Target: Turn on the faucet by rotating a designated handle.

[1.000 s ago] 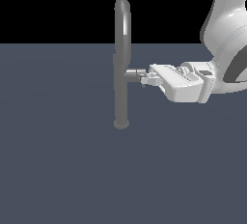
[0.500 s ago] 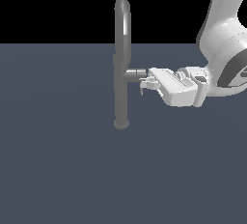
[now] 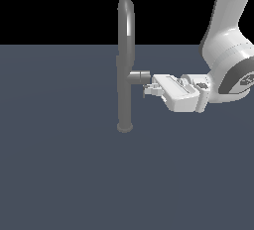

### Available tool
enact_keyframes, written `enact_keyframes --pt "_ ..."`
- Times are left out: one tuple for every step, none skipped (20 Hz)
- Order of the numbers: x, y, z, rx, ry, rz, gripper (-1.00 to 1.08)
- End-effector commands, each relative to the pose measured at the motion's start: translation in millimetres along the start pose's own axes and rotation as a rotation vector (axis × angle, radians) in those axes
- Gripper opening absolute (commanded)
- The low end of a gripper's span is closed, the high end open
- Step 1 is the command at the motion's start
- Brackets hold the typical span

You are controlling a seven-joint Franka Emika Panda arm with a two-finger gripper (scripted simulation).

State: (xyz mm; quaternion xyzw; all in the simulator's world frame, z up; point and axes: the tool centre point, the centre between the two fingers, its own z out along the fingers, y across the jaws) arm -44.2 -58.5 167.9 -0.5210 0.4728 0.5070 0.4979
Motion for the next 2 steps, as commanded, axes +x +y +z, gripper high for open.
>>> enact_keyframes --pt "31.3 -4.0 4.4 0.011 0.01 0.038 -1.0" --pt "31.3 -4.0 4.4 0.011 0.01 0.038 -1.0"
